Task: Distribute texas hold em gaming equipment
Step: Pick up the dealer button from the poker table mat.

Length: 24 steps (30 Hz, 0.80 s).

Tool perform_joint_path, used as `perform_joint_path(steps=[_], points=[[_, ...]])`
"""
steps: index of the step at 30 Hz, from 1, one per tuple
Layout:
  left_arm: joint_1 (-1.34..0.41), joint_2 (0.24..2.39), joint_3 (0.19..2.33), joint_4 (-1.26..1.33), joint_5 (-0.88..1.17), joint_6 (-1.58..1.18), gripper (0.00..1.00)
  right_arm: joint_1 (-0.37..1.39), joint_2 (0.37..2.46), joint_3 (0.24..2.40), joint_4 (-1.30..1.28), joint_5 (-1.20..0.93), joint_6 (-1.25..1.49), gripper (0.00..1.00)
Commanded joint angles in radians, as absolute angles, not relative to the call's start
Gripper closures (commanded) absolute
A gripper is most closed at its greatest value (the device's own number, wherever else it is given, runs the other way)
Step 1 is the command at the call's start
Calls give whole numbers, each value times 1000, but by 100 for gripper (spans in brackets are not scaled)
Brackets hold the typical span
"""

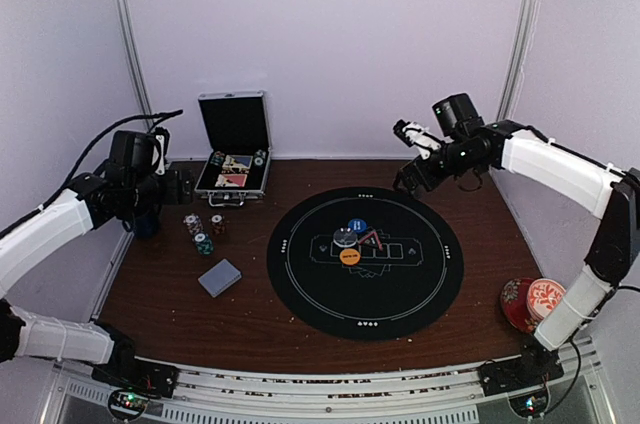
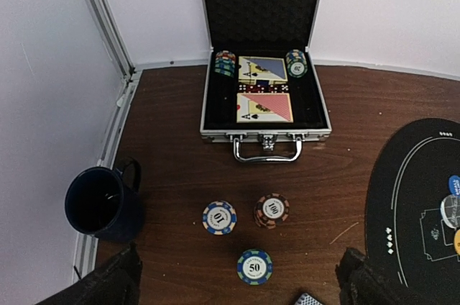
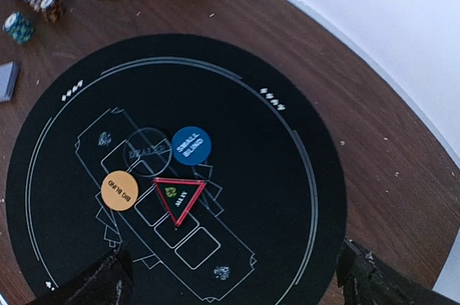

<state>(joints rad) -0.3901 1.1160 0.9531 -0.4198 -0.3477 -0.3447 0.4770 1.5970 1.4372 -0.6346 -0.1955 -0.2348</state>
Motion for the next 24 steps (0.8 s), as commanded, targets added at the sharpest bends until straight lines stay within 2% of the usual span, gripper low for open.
perform_joint_path(steps=[1, 10, 14, 24], points=[[-394, 1048, 921, -369, -269, -320, 2, 571, 1685, 1519, -663, -102, -307, 0], [-392, 1092, 900, -342, -157, -311, 2, 637, 1959, 1710, -649, -87, -227, 5], [-388, 1065, 891, -347, -193, -322, 2, 681, 2033, 1709, -636, -9, -181, 6], [-387, 1039, 873, -319, -194, -315, 2, 707, 2117, 1682, -583, -28, -90, 6]])
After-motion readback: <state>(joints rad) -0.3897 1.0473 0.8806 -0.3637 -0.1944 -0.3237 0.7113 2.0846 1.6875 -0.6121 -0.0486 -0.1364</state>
